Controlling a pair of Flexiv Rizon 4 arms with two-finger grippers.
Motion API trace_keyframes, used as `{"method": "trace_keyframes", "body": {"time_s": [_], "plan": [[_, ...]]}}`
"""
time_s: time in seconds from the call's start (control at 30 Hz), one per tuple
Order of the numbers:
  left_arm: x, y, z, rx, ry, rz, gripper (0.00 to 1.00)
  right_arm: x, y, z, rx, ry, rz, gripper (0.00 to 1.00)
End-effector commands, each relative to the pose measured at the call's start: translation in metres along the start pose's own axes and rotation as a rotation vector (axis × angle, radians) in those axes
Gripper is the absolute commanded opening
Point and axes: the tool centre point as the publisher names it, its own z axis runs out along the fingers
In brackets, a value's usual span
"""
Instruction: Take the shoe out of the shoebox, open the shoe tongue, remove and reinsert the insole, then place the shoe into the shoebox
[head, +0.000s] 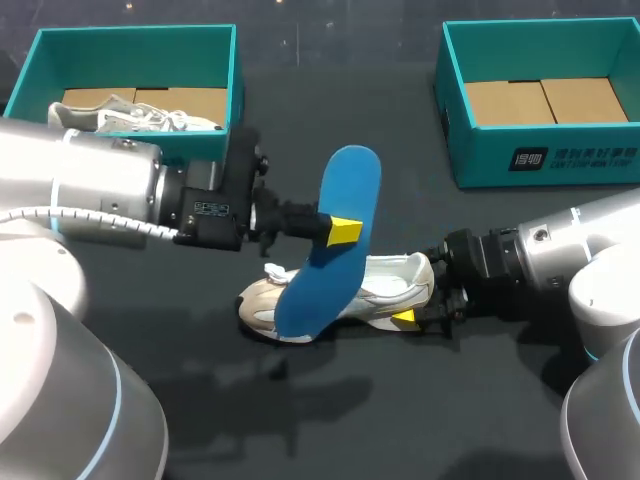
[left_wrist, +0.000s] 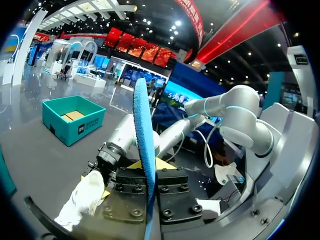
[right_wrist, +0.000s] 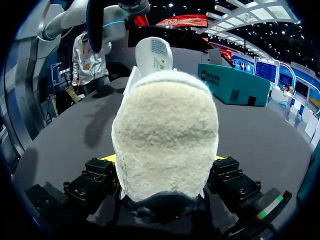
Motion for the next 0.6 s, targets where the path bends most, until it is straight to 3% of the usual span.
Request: {"method": "trace_keyframes", "body": {"time_s": [0.03, 0.2, 0.6], "plan": [[0.012, 0.01, -0.015, 0.08, -0.025, 0.001, 0.0, 0.001, 0.001, 0.001, 0.003, -0.002, -0.001, 0.0], [0.01, 0.002, -0.026, 0.126, 0.004, 0.0, 0.0, 0.001, 0.001, 0.001, 0.003, -0.002, -0.001, 0.0], [0.011, 0.002, -0.028, 0.134, 0.022, 0.002, 0.0, 0.001, 0.001, 0.001, 0.003, -0.002, -0.001, 0.0]]}}
